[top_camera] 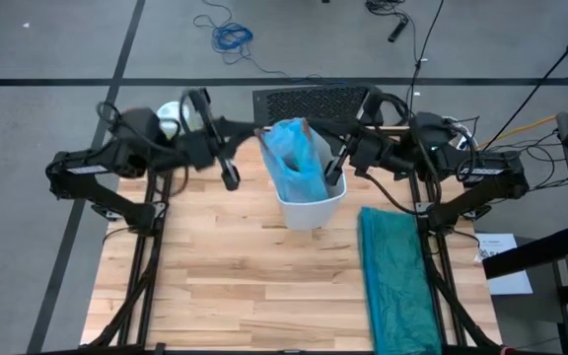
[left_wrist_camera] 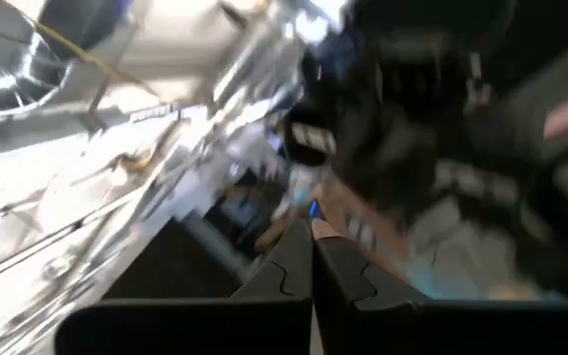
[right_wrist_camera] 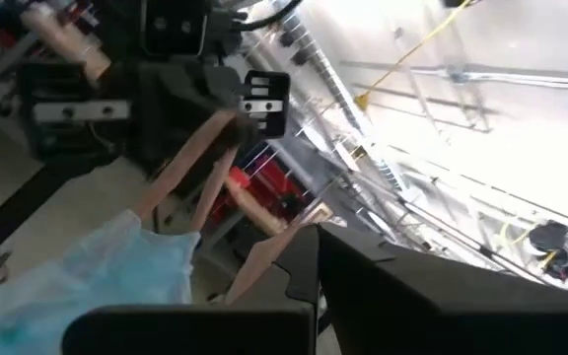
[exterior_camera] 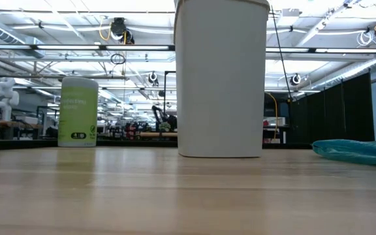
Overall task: Place trash/remove bag and relplace
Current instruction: Close the blue plastic bag
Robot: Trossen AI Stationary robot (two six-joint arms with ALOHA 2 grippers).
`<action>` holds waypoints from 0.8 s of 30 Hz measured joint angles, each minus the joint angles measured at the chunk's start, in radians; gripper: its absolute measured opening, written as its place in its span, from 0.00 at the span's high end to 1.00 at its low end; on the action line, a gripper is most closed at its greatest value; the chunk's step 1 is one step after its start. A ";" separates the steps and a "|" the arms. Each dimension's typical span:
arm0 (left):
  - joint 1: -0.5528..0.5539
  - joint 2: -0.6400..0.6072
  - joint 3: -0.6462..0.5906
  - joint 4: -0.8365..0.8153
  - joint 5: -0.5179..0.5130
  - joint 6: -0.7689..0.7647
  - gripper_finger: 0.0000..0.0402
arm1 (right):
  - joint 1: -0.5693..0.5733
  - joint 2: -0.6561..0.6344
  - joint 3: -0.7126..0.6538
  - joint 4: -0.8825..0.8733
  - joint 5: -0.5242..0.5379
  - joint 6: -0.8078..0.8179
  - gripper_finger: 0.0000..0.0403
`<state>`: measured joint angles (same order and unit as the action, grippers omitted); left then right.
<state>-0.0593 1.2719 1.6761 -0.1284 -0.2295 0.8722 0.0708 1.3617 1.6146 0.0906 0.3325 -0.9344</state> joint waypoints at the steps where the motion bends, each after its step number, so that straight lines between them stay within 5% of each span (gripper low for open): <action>1: 0.017 0.006 0.024 0.004 0.050 -0.028 1.00 | 0.000 0.001 0.000 0.021 -0.001 0.003 1.00; 6: 0.090 0.043 0.095 -0.092 0.213 -0.201 1.00 | -0.018 -0.006 0.019 -0.018 -0.055 0.094 1.00; 14: 0.191 0.162 0.090 -0.176 0.341 -0.331 1.00 | -0.030 0.031 0.017 -0.090 -0.075 0.152 1.00; 24: 0.242 0.170 0.093 -0.149 0.406 -0.432 1.00 | -0.030 0.039 0.018 -0.134 -0.073 0.152 1.00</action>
<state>0.1829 1.4422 1.7687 -0.2773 0.1770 0.4401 0.0409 1.4006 1.6321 -0.0433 0.2597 -0.7825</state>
